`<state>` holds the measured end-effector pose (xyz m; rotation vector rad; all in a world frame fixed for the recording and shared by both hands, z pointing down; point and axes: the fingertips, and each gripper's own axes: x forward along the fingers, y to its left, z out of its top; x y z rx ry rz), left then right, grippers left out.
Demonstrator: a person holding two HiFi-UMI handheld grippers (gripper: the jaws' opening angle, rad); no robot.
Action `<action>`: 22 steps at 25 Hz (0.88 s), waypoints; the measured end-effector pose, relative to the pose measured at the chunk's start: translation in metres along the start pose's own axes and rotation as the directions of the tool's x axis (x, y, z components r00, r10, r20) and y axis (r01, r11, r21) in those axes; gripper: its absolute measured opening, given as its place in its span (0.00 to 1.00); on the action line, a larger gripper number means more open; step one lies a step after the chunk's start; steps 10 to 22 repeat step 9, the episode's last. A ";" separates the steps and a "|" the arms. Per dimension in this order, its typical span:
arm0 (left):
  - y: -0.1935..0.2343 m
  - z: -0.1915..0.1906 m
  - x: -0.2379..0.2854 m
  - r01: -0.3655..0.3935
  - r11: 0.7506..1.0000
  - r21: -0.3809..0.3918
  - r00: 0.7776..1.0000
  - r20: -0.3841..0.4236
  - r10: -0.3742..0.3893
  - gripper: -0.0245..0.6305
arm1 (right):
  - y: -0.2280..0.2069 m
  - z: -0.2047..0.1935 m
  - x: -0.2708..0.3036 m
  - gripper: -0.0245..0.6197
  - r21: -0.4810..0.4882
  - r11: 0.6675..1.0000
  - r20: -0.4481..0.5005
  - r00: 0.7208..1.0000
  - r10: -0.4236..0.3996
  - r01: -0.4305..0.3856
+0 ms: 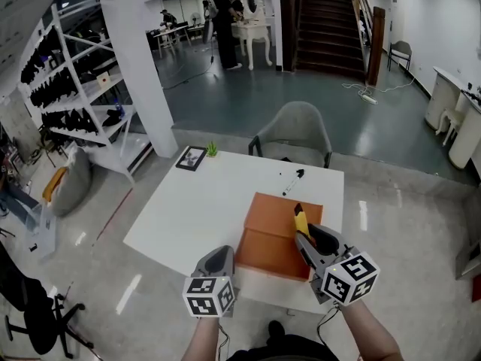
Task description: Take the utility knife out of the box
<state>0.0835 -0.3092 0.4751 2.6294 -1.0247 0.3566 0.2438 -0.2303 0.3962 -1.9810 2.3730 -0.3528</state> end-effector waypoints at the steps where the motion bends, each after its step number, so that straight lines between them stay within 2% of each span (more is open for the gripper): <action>1: 0.007 0.000 0.000 0.001 1.000 0.000 1.000 0.001 -0.001 0.07 | 0.004 -0.002 0.005 0.22 0.000 1.000 0.001 1.000 -0.002 0.002; 4: 0.019 -0.001 0.000 0.006 1.000 0.001 1.000 0.002 -0.006 0.06 | 0.011 -0.005 0.015 0.22 0.001 1.000 0.002 1.000 -0.010 0.010; 9: -0.025 0.002 0.008 0.000 1.000 -0.003 1.000 -0.002 0.000 0.07 | -0.019 0.007 -0.017 0.22 0.009 1.000 0.005 1.000 -0.005 0.005; 22: -0.025 0.002 0.008 0.000 1.000 -0.003 1.000 -0.002 0.000 0.07 | -0.019 0.007 -0.017 0.22 0.009 1.000 0.005 1.000 -0.005 0.005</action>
